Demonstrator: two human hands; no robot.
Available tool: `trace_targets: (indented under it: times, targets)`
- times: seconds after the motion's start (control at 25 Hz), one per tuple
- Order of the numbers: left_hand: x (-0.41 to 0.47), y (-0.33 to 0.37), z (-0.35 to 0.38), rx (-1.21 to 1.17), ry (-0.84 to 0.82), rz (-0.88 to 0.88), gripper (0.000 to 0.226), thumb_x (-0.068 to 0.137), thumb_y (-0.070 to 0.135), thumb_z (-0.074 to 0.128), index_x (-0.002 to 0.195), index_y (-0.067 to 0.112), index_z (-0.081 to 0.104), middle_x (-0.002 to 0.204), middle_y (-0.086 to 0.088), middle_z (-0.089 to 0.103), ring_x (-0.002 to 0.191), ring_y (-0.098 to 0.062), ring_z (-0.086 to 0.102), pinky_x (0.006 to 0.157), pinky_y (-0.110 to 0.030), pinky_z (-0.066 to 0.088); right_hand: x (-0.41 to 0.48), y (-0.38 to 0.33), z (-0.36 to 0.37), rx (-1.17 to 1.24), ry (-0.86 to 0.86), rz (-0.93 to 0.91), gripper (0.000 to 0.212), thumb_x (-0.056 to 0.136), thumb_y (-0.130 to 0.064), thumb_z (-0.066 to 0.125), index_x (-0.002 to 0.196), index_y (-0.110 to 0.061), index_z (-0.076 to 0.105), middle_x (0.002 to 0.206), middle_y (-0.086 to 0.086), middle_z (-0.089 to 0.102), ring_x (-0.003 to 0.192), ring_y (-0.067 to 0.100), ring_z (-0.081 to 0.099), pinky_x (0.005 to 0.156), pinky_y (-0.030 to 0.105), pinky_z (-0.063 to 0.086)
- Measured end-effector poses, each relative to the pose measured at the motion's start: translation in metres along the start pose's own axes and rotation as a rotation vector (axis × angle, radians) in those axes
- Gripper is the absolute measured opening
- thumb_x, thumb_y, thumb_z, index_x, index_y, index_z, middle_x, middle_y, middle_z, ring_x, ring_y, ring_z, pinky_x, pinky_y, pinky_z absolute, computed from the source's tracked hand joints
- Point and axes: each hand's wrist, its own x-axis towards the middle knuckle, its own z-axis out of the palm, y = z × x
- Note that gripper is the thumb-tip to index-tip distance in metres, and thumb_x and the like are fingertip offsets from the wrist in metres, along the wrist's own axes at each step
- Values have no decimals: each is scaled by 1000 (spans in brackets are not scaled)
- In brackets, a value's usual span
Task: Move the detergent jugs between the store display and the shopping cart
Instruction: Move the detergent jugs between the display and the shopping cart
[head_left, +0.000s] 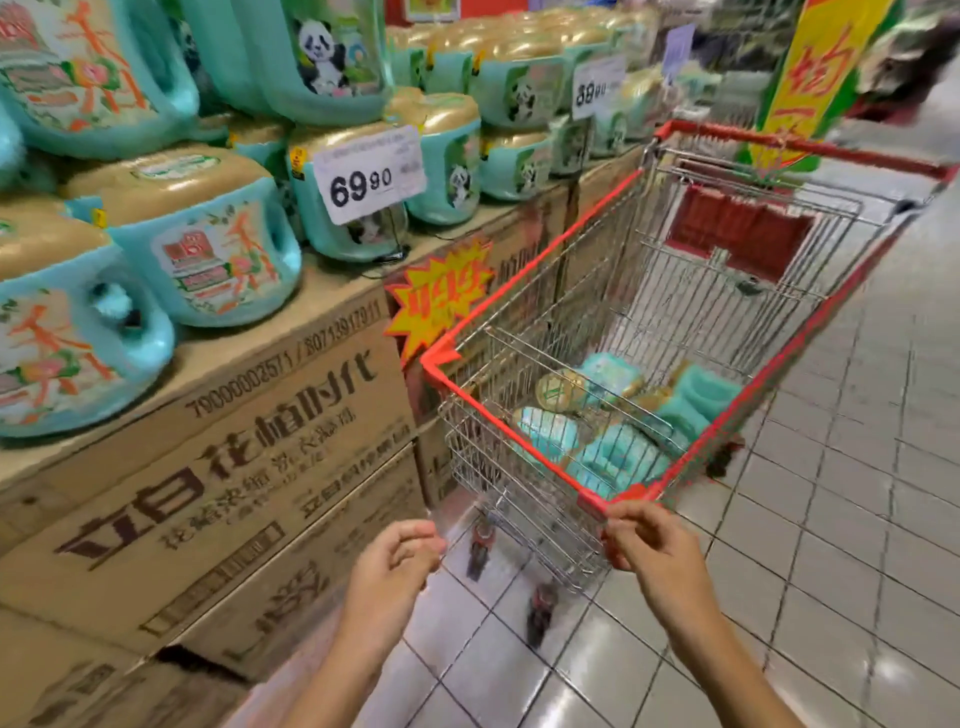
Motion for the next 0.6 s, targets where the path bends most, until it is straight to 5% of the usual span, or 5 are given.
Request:
trace_targets:
  times: [0.44, 0.6]
  targets:
    - [35, 13, 220, -60, -63, -11, 20, 91, -5, 58, 91, 13, 67, 82, -3, 73, 77, -17, 64, 68, -26, 49, 104, -12, -177, -33, -21, 64, 21, 88, 9, 55, 85, -10, 64, 68, 6, 63, 64, 18, 58, 59, 20, 49]
    - [70, 22, 261, -92, -78, -5, 19, 91, -2, 58, 95, 13, 69, 82, -4, 75, 69, -6, 68, 61, -16, 51, 159, -15, -200, -36, -68, 48, 18, 89, 5, 55, 90, -10, 66, 74, 13, 66, 65, 14, 62, 60, 20, 51]
